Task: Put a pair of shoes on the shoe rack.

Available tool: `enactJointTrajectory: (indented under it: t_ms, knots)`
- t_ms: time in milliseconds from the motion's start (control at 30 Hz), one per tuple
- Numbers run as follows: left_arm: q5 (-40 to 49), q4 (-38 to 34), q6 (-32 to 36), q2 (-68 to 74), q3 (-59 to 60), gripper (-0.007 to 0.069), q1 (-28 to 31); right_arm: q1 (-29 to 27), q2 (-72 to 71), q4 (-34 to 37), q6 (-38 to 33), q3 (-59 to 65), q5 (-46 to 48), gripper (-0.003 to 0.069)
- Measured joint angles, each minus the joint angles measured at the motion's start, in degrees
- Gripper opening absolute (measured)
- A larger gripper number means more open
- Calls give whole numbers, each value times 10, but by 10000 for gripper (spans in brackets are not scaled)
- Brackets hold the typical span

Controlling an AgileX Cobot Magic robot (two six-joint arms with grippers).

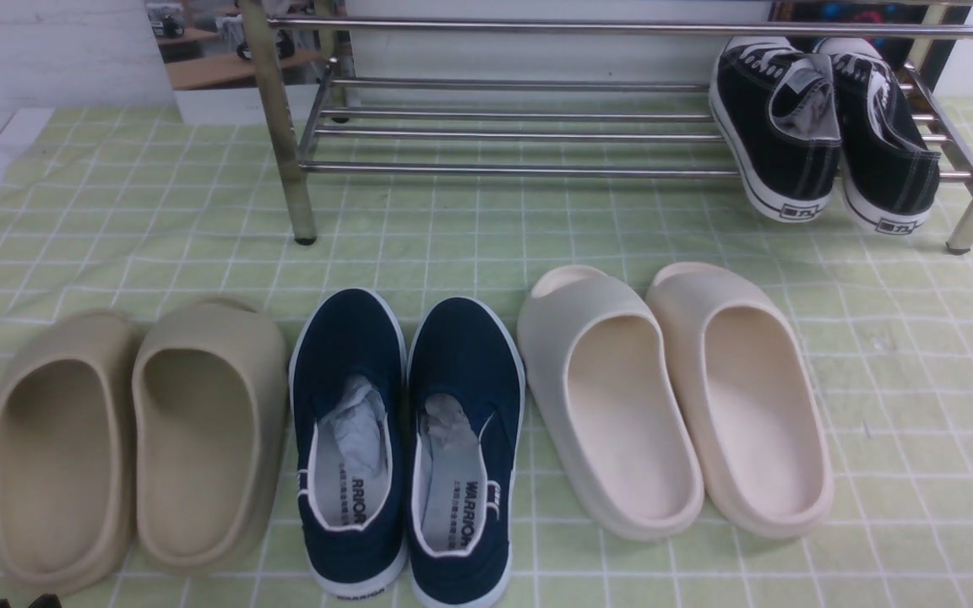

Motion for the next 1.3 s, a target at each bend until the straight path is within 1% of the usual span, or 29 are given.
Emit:
enactJointTrajectory:
  t_ms: [1300]
  knots:
    - [0,0,0,0,0,239,0,0,0,-2,0,0,0,15]
